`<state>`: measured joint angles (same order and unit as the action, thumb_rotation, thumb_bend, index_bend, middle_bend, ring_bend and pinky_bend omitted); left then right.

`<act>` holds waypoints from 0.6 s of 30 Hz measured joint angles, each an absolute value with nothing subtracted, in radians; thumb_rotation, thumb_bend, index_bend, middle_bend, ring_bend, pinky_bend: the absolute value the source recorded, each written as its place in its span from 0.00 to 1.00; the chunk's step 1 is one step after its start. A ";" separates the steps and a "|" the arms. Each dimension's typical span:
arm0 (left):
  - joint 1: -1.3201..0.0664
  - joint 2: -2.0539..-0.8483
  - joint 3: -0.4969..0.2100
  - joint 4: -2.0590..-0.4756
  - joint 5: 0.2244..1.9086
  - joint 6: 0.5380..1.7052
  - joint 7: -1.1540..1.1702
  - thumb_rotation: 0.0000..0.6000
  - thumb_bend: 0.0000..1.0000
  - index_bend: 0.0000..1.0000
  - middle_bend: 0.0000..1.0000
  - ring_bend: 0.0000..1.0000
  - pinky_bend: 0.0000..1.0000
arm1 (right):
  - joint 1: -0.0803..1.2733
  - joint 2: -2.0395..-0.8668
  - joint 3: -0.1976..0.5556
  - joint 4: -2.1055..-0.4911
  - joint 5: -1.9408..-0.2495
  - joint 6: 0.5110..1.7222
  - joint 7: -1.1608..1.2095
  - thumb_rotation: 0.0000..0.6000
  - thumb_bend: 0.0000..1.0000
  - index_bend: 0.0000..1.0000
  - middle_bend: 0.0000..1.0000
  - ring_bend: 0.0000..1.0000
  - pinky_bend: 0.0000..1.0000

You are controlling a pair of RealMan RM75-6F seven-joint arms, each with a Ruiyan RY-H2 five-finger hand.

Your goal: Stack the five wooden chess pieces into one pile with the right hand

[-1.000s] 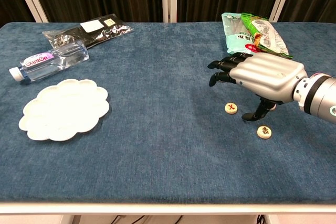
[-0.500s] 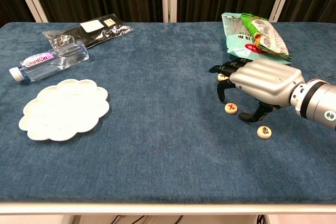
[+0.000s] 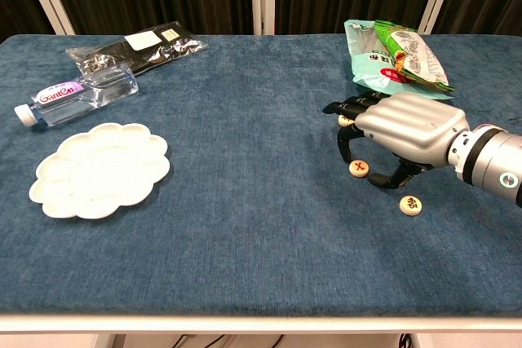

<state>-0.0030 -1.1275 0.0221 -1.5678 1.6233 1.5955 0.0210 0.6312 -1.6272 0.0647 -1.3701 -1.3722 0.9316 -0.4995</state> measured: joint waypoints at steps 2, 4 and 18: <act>-0.003 -1.127 0.022 -1.568 1.623 1.596 0.020 1.00 0.24 0.04 0.00 0.00 0.00 | 0.632 -1.627 0.063 -1.370 -1.373 0.933 -0.497 1.00 0.27 0.43 0.00 0.00 0.00; -0.003 -1.127 0.022 -1.567 1.625 1.597 0.019 1.00 0.24 0.04 0.00 0.00 0.00 | 0.632 -1.629 0.061 -1.367 -1.373 0.936 -0.496 1.00 0.27 0.43 0.00 0.00 0.00; -0.003 -1.127 0.022 -1.565 1.625 1.595 0.015 1.00 0.24 0.04 0.00 0.00 0.00 | 0.635 -1.631 0.053 -1.359 -1.383 0.956 -0.483 1.00 0.27 0.52 0.00 0.00 0.00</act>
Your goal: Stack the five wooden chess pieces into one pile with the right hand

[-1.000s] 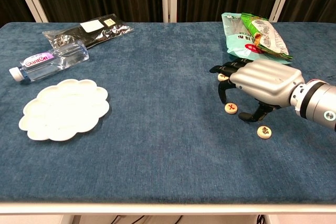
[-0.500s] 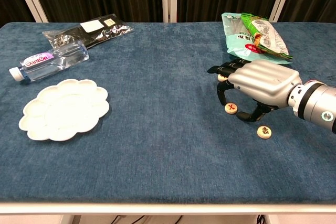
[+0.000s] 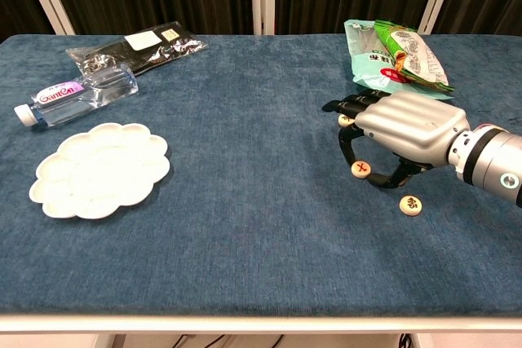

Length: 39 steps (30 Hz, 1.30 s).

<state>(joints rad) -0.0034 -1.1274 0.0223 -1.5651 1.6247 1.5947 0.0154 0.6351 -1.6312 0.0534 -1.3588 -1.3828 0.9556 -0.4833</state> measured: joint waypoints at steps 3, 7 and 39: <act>-0.004 -1.127 0.023 -1.565 1.625 1.594 0.015 1.00 0.23 0.04 0.00 0.00 0.00 | 0.635 -1.626 0.055 -1.362 -1.384 0.961 -0.480 1.00 0.27 0.53 0.00 0.00 0.00; -0.005 -1.127 0.023 -1.565 1.624 1.591 0.016 1.00 0.24 0.04 0.00 0.00 0.00 | 0.632 -1.608 0.062 -1.376 -1.385 0.977 -0.469 1.00 0.27 0.53 0.00 0.00 0.00; -0.007 -1.124 0.024 -1.576 1.612 1.574 0.028 1.00 0.24 0.04 0.00 0.00 0.00 | 0.580 -1.492 0.033 -1.390 -1.335 0.972 -0.421 1.00 0.27 0.54 0.00 0.00 0.00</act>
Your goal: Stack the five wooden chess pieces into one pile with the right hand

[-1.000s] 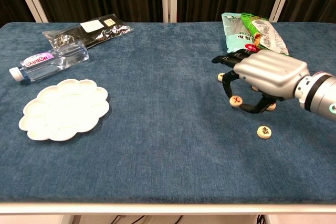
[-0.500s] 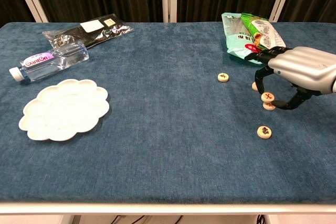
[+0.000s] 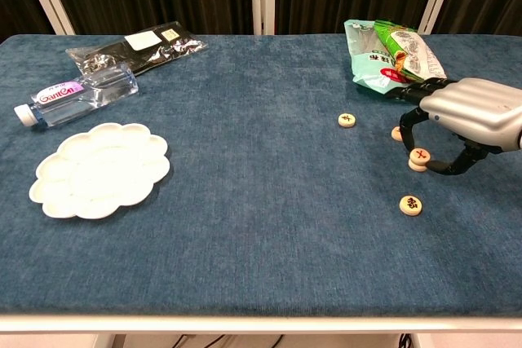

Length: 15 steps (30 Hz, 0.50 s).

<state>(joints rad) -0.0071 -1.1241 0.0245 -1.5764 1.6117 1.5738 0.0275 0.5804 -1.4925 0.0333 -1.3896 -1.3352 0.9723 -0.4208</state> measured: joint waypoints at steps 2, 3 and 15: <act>-0.007 -1.124 0.025 -1.577 1.611 1.573 0.028 1.00 0.24 0.04 0.00 0.00 0.00 | 0.581 -1.491 0.033 -1.391 -1.334 0.970 -0.425 1.00 0.27 0.52 0.00 0.00 0.00; -0.007 -1.123 0.025 -1.577 1.610 1.573 0.028 1.00 0.24 0.04 0.00 0.00 0.00 | 0.581 -1.490 0.032 -1.393 -1.333 0.969 -0.428 1.00 0.27 0.50 0.00 0.00 0.00; -0.007 -1.119 0.027 -1.580 1.616 1.574 0.013 1.00 0.24 0.04 0.00 0.00 0.00 | 0.584 -1.475 0.034 -1.420 -1.316 0.963 -0.456 1.00 0.25 0.39 0.00 0.00 0.00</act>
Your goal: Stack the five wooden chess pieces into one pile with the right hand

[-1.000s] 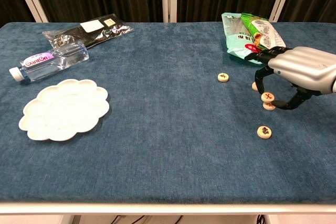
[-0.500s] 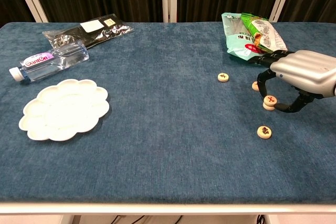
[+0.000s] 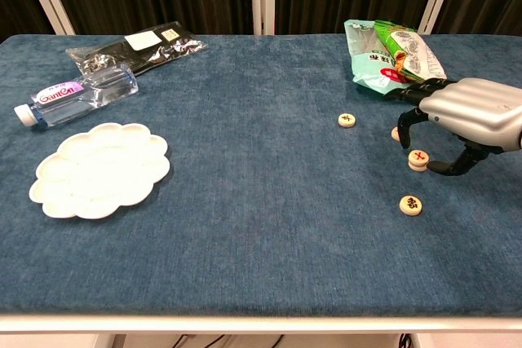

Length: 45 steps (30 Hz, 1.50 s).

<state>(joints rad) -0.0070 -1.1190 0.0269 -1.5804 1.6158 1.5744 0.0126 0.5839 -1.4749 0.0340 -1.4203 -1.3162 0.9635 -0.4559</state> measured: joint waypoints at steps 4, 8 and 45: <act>-0.007 -1.119 0.027 -1.580 1.618 1.576 0.012 1.00 0.24 0.04 0.00 0.00 0.00 | 0.584 -1.469 0.033 -1.430 -1.310 0.962 -0.464 1.00 0.25 0.38 0.00 0.00 0.00; -0.006 -1.118 0.027 -1.580 1.620 1.580 0.009 1.00 0.24 0.04 0.00 0.00 0.00 | 0.581 -1.459 0.034 -1.451 -1.325 0.981 -0.460 1.00 0.24 0.37 0.00 0.00 0.00; -0.003 -1.111 0.027 -1.588 1.616 1.581 0.006 1.00 0.24 0.04 0.00 0.00 0.00 | 0.475 -1.504 -0.080 -1.477 -1.550 1.082 -0.502 1.00 0.27 0.38 0.00 0.00 0.00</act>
